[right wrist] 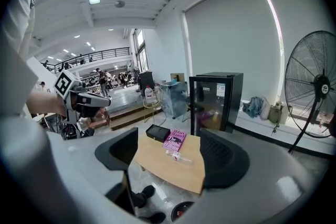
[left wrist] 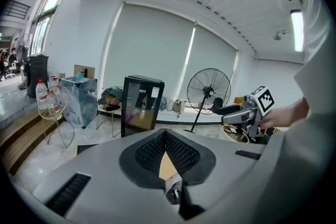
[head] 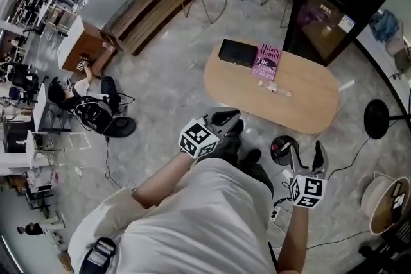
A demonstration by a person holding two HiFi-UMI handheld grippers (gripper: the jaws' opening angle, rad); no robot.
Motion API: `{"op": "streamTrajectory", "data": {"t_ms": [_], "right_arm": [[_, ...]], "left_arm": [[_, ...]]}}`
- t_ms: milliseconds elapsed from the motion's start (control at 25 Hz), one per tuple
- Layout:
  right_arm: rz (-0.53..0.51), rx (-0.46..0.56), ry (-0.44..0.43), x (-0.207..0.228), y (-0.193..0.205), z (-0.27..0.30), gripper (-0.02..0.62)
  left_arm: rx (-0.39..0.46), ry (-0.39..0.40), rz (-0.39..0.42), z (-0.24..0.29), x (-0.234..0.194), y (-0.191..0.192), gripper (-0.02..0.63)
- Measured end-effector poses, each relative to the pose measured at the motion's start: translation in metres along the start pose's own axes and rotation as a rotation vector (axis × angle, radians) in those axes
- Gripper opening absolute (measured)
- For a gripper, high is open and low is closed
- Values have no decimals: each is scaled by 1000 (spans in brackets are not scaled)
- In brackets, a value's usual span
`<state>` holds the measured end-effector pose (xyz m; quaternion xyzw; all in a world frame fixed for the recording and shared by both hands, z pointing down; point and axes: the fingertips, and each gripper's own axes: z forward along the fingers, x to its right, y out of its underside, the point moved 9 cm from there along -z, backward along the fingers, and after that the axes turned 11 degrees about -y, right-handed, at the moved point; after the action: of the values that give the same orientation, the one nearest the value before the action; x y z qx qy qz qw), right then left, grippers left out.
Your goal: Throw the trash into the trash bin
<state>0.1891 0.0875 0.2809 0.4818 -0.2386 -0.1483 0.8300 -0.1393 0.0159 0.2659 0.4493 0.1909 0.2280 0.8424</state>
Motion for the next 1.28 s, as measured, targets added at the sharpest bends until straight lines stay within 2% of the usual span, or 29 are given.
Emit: {"op": "streamTrajectory", "data": {"t_ms": [160,360,560,840,1280], "right_arm": [[-3,-34,9,7,-5,23,380],[-19,-86,21,20,-12,67,380],[21,-132,48,20,-2,123,380],[24,-219,11,33,32,209,380],[-78,-374,-39,72,100,327,380]], "left_arm": [[-16,30,-9,23,-19,-1,8],[-44,68,29,65,-48,-2,6],[-99,127,21,99,-80,10,8],[-152,175,10,154,-113,41,8],[-222,205,15,208,-147,95,8]]}}
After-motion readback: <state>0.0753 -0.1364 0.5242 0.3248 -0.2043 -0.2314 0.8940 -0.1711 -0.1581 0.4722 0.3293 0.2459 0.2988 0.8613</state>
